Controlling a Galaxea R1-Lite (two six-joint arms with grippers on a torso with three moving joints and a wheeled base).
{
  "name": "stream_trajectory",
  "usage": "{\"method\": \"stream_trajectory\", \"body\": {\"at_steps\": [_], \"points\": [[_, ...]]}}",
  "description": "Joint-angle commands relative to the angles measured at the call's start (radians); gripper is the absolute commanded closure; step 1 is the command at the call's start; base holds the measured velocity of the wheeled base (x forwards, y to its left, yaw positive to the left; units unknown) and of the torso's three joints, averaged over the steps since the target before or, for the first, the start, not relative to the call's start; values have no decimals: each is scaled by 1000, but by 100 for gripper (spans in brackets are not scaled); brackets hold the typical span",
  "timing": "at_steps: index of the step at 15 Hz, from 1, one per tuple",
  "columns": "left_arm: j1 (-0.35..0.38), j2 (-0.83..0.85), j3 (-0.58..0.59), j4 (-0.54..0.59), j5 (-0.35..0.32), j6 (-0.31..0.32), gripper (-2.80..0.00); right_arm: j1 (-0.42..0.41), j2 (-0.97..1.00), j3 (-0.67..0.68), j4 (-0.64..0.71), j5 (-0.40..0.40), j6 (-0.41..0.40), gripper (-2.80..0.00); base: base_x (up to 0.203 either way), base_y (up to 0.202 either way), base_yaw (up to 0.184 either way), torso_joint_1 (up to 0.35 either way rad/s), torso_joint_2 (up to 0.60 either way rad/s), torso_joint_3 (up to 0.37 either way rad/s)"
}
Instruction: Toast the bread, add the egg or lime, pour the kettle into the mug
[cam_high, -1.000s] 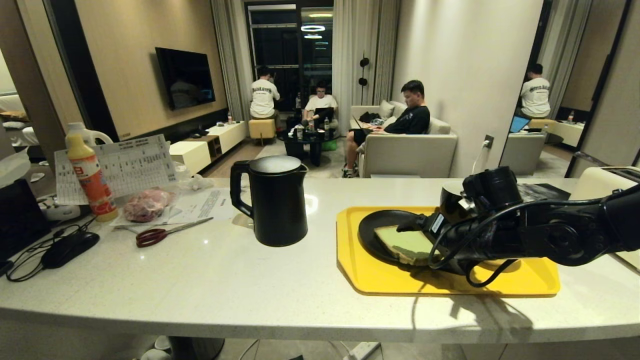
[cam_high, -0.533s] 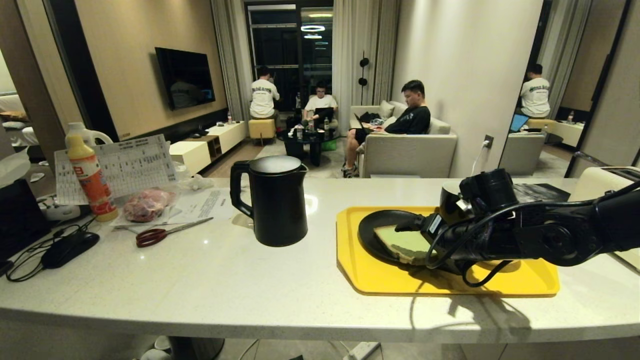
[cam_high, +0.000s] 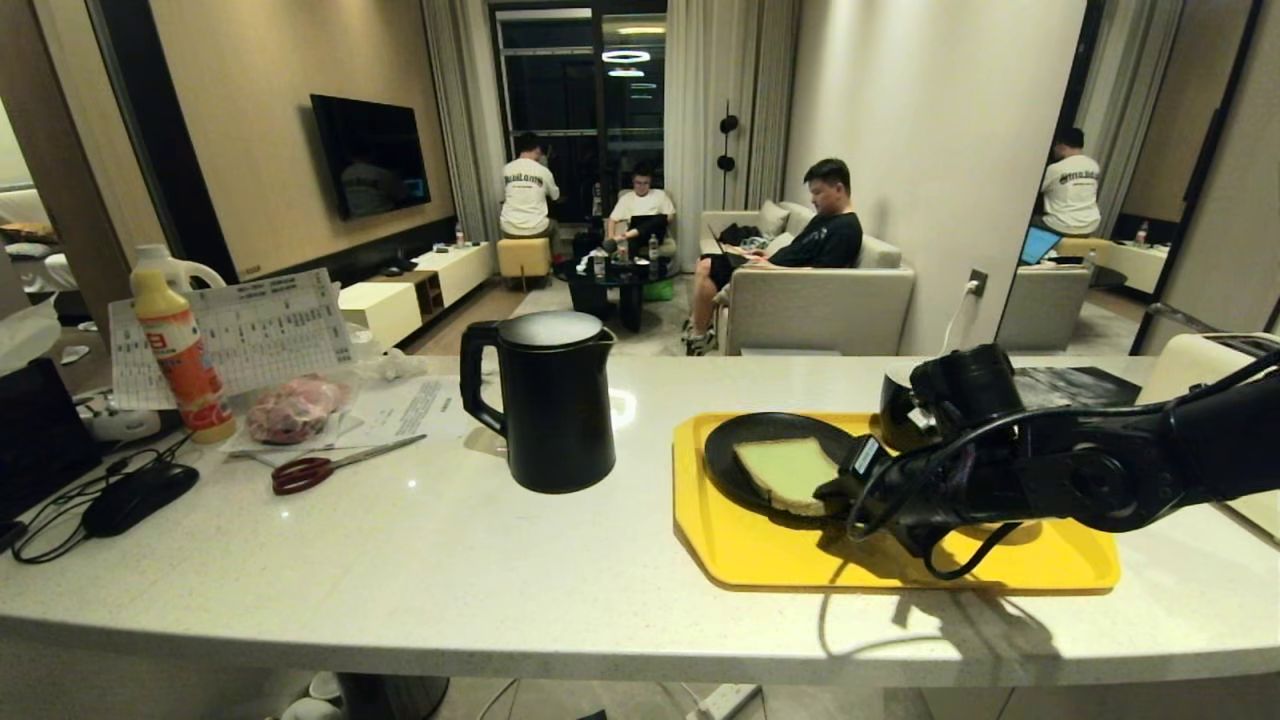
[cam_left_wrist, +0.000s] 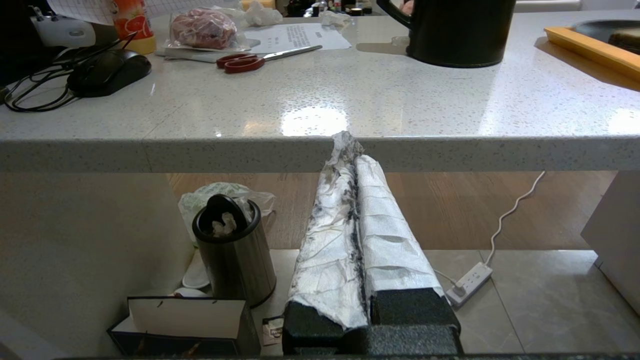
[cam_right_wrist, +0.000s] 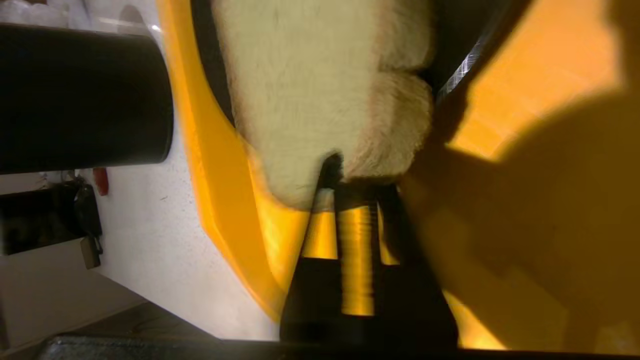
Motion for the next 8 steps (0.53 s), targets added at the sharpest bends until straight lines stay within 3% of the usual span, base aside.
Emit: {"method": "stream_trajectory", "body": {"at_steps": [1, 8], "points": [[0, -3, 0, 0, 0, 0, 0, -2, 3, 1, -3, 1, 5, 0, 0, 0, 0, 0, 0, 0], [0, -3, 0, 0, 0, -2, 0, -37, -27, 13, -1, 2, 4, 0, 0, 0, 0, 0, 0, 0]]}}
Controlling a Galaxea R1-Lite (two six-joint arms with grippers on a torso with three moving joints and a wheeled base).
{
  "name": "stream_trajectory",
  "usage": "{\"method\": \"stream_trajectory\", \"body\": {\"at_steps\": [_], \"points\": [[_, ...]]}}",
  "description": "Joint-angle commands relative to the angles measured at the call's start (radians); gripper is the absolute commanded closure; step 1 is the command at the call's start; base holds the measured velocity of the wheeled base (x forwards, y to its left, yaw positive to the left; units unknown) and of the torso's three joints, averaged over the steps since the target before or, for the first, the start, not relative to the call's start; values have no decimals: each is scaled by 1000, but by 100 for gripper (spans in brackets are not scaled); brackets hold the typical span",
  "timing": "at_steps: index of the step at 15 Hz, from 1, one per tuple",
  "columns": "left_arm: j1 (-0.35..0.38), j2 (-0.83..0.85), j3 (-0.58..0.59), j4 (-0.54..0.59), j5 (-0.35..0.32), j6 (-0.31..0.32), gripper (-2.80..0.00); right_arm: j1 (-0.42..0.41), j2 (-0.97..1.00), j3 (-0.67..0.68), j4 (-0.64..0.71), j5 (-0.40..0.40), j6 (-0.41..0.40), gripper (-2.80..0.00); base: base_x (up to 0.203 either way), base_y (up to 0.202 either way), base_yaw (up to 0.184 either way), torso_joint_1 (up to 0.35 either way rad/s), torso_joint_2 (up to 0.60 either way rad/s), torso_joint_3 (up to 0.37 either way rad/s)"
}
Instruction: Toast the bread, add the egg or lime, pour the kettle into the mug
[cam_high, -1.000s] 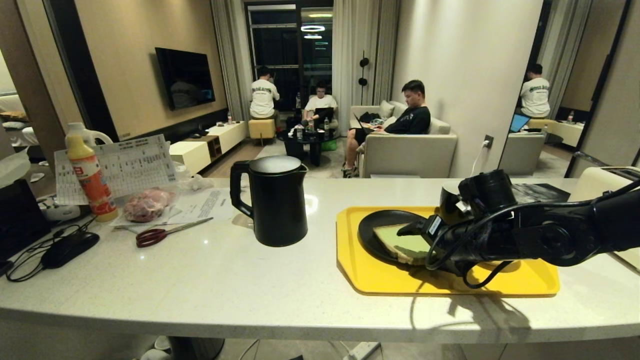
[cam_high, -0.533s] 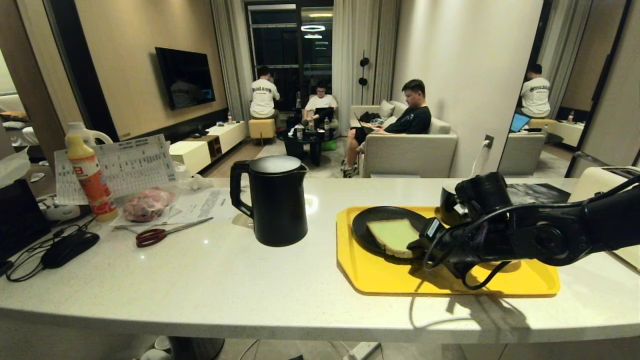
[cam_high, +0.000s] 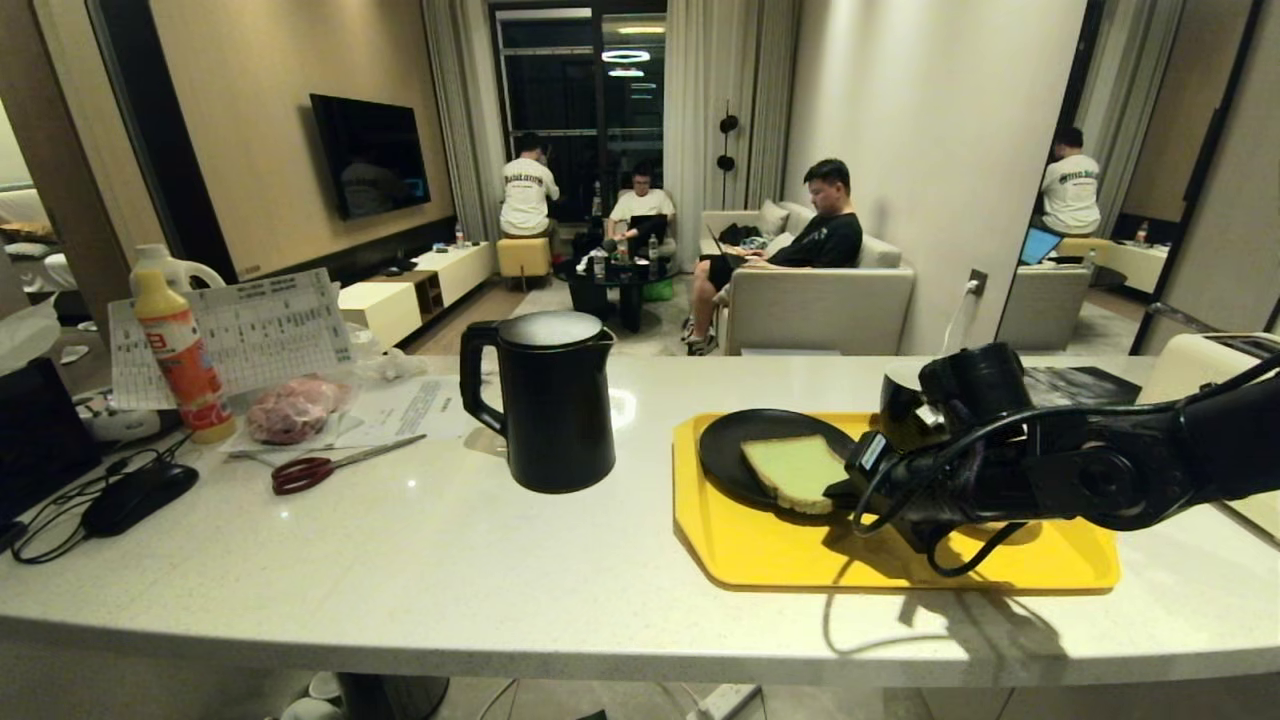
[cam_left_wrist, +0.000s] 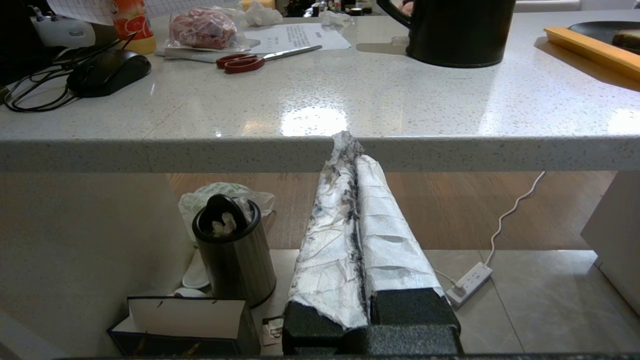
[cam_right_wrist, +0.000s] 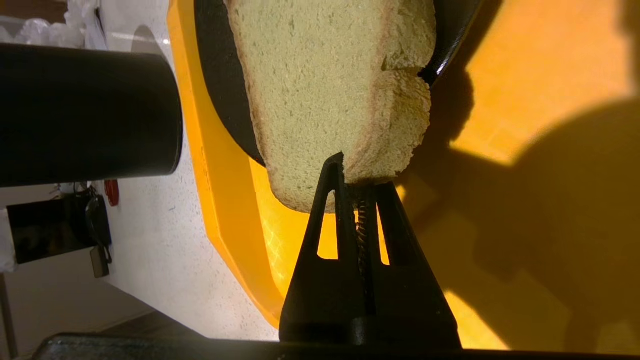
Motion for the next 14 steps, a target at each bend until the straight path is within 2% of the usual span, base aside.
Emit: {"method": "stream_trajectory", "body": {"at_steps": [1, 6, 11, 14], "points": [[0, -3, 0, 0, 0, 0, 0, -28, -38, 7, -1, 7, 6, 0, 0, 0, 0, 0, 0, 0], [0, -3, 0, 0, 0, 0, 0, -52, -155, 27, 5, 14, -2, 0, 0, 0, 0, 0, 0, 0], [0, -3, 0, 0, 0, 0, 0, -50, -281, 65, 9, 76, -7, 0, 0, 0, 0, 0, 0, 0], [0, -3, 0, 0, 0, 0, 0, -50, -361, 64, 61, 77, -51, 0, 0, 0, 0, 0, 0, 0]]}}
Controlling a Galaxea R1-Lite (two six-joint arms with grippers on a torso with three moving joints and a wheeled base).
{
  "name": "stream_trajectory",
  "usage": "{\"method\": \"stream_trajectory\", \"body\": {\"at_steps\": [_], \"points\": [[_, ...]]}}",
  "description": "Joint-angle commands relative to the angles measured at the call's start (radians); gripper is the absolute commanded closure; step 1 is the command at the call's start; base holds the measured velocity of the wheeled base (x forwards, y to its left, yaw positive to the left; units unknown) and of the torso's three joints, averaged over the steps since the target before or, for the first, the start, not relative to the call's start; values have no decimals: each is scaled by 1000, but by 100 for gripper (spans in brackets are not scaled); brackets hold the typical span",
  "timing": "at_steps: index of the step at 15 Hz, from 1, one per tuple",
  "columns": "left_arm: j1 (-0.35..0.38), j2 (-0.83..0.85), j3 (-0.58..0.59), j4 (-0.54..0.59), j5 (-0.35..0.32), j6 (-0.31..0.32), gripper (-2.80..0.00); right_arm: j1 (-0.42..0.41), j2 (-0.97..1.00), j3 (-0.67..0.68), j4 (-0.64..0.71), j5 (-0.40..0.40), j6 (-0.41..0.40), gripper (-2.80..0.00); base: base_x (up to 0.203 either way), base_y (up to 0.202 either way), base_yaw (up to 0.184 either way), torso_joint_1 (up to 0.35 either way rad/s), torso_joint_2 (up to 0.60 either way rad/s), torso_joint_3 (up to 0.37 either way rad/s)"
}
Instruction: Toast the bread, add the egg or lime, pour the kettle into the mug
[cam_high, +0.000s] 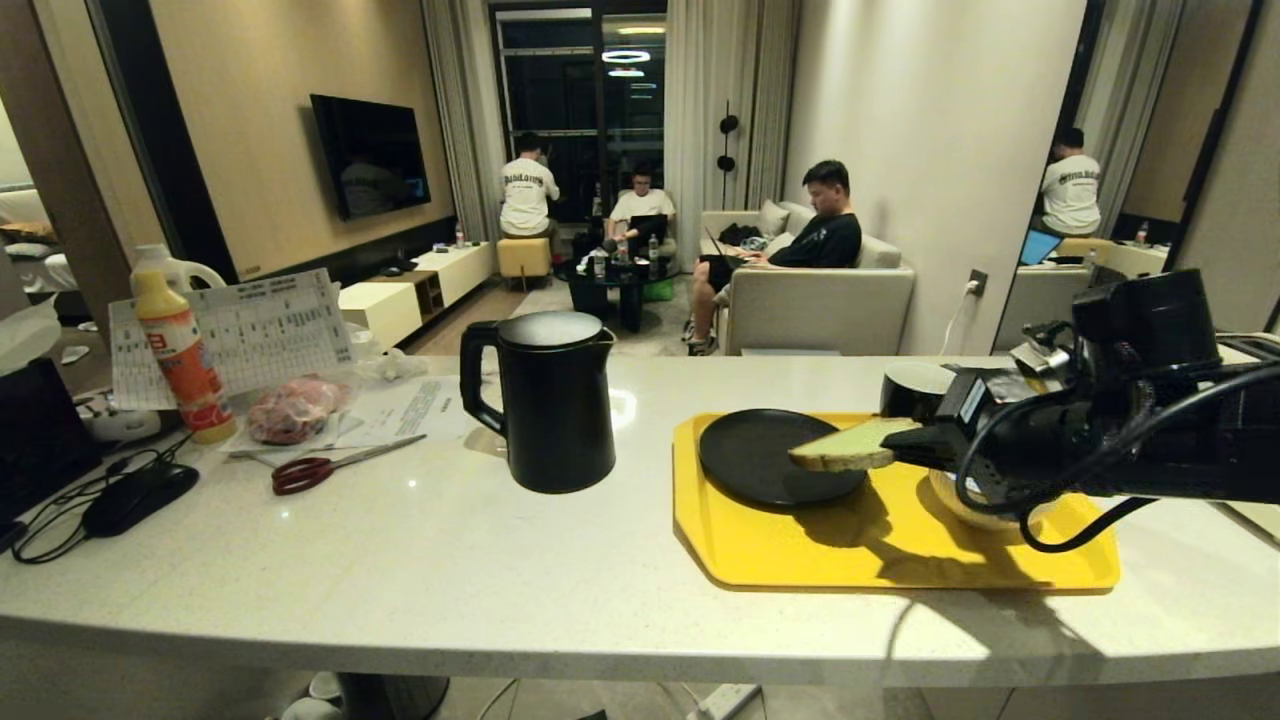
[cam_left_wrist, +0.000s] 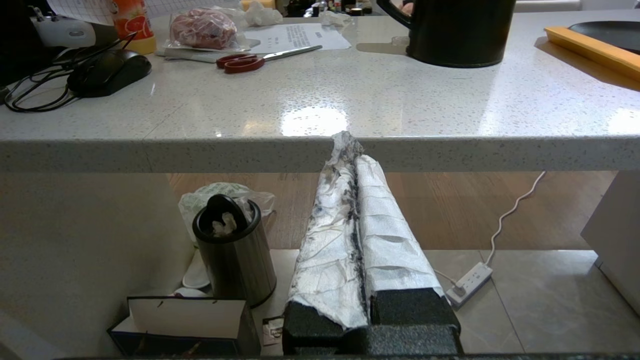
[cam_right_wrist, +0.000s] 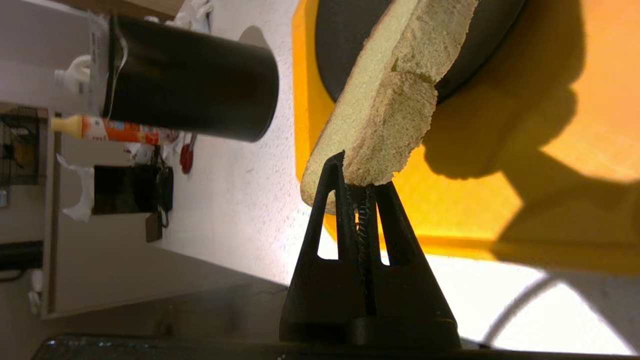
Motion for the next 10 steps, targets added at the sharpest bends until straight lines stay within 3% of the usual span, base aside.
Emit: {"method": "stream_trajectory", "body": {"at_steps": [1, 4, 7, 10], "points": [[0, -3, 0, 0, 0, 0, 0, 1, -95, -2, 33, 2, -40, 0, 0, 0, 0, 0, 0, 0], [0, -3, 0, 0, 0, 0, 0, -1, -160, -40, 122, -12, -122, 0, 0, 0, 0, 0, 0, 0], [0, -3, 0, 0, 0, 0, 0, -1, -188, -108, 197, -124, -205, 0, 0, 0, 0, 0, 0, 0], [0, -3, 0, 0, 0, 0, 0, -8, -192, -229, 295, -173, -233, 0, 0, 0, 0, 0, 0, 0]]}}
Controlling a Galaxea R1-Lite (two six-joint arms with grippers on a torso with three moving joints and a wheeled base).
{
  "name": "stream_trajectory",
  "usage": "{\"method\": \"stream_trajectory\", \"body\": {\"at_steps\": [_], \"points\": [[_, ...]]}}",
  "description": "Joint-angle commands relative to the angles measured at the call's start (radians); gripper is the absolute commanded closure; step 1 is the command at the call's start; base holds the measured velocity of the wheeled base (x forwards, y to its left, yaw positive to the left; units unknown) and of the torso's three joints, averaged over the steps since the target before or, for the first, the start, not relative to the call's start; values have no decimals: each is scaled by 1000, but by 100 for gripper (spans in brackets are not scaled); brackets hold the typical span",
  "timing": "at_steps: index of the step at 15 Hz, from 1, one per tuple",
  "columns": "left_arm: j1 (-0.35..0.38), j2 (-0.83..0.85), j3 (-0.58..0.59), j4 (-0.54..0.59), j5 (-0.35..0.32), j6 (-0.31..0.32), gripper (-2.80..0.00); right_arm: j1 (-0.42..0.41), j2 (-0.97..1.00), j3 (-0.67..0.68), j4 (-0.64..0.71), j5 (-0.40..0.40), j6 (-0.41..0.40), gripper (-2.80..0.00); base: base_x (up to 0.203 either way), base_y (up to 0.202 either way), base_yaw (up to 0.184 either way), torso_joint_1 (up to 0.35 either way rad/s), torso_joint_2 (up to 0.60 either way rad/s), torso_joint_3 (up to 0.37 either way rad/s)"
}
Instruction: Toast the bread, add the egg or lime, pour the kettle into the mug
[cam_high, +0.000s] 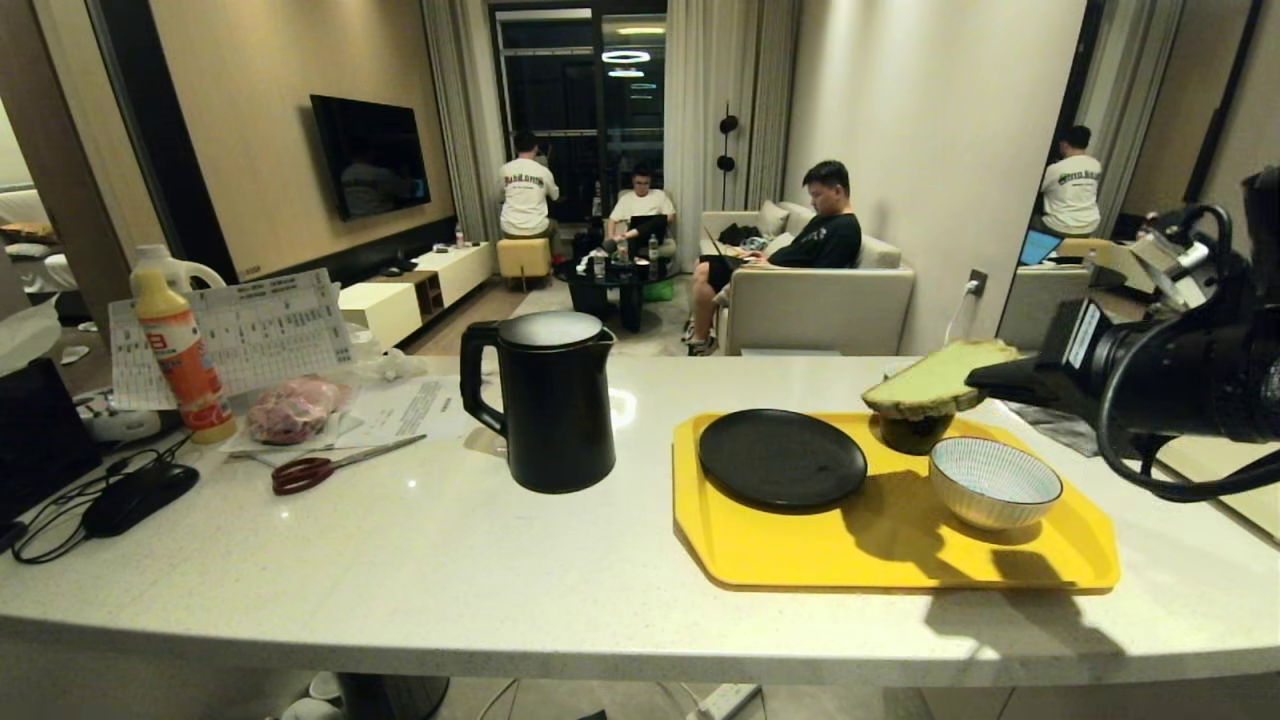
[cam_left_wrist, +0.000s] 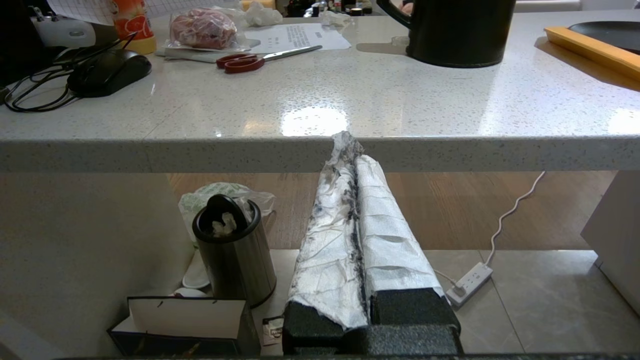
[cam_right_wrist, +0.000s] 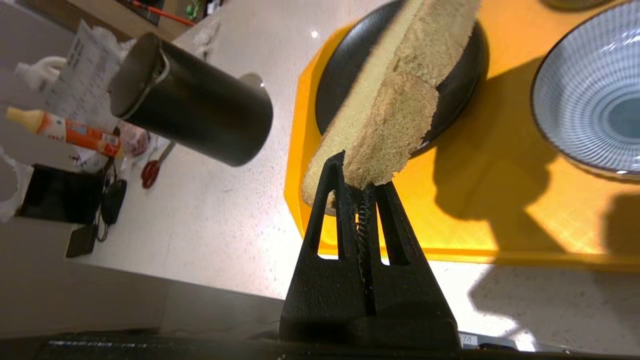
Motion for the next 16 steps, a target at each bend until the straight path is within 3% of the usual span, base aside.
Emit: {"method": "stream_trajectory", "body": {"at_steps": [1, 5, 8, 11, 16], "points": [[0, -3, 0, 0, 0, 0, 0, -9, -9, -111, 79, -23, -9, 0, 0, 0, 0, 0, 0, 0], [0, -3, 0, 0, 0, 0, 0, -39, 15, -308, 175, -142, -116, 0, 0, 0, 0, 0, 0, 0], [0, -3, 0, 0, 0, 0, 0, -102, 45, -467, 233, -189, -229, 0, 0, 0, 0, 0, 0, 0], [0, -3, 0, 0, 0, 0, 0, -163, 79, -548, 240, -274, -381, 0, 0, 0, 0, 0, 0, 0], [0, -3, 0, 0, 0, 0, 0, -244, 147, -639, 233, -418, -511, 0, 0, 0, 0, 0, 0, 0]]}}
